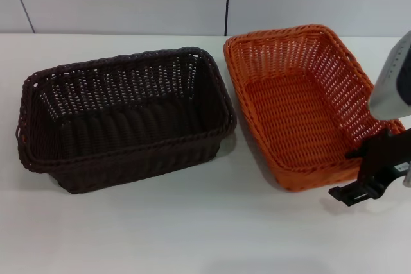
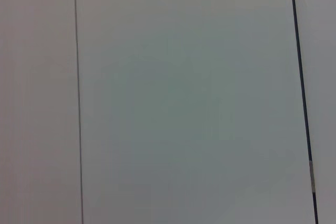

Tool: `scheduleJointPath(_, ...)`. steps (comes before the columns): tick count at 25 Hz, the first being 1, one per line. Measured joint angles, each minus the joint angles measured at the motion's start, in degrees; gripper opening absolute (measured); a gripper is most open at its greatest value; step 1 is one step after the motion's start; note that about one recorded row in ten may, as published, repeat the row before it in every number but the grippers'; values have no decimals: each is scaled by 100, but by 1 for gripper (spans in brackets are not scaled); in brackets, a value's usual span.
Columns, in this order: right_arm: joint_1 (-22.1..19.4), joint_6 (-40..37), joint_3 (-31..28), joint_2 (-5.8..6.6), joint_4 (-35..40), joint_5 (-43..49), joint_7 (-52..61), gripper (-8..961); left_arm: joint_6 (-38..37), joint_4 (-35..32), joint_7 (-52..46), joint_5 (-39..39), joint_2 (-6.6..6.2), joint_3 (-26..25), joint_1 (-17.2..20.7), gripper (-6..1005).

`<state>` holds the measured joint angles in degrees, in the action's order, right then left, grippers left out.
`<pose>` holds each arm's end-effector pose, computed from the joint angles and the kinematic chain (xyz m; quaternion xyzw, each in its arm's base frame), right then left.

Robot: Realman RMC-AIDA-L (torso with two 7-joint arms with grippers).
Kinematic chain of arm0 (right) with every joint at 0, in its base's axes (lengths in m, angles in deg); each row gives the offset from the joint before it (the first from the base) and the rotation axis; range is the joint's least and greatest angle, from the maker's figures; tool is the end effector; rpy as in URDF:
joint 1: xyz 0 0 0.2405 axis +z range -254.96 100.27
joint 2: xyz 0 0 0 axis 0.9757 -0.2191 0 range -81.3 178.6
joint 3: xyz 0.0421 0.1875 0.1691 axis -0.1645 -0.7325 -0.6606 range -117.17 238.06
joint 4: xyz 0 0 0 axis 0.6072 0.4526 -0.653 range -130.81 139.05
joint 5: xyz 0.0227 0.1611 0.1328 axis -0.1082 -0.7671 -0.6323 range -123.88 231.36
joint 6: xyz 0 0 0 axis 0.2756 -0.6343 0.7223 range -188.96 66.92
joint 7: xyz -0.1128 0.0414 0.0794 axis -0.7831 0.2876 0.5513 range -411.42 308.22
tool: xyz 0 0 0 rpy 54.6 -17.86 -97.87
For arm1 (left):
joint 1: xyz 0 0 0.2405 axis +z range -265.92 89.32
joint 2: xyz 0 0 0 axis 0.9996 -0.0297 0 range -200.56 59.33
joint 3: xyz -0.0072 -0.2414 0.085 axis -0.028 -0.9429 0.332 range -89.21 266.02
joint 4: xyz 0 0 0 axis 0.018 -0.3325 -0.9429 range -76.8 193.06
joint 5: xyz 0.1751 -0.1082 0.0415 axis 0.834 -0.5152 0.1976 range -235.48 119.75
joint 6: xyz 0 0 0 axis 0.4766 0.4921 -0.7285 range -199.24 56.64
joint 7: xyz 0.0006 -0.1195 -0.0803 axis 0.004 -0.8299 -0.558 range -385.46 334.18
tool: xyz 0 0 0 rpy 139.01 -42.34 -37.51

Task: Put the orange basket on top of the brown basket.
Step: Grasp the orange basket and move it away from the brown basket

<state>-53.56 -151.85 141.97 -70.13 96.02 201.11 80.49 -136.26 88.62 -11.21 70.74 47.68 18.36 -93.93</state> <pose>0.1878 0.3242 0.0222 -0.9477 0.1934 -0.1757 0.1832 -0.3819 0.2688 0.0501 -0.5164 -0.2535 -0.2128 0.7898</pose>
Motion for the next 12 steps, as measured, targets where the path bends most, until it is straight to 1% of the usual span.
scheduleJointPath(11, 7, 416, 243, -13, -238, 407, 120, 752, 20, 0, -10, 10, -6, 10, 0, 809)
scheduleJointPath(12, 10, 456, 244, -13, -264, 410, 131, 711, 20, 0, -10, 10, -6, 10, 0, 809)
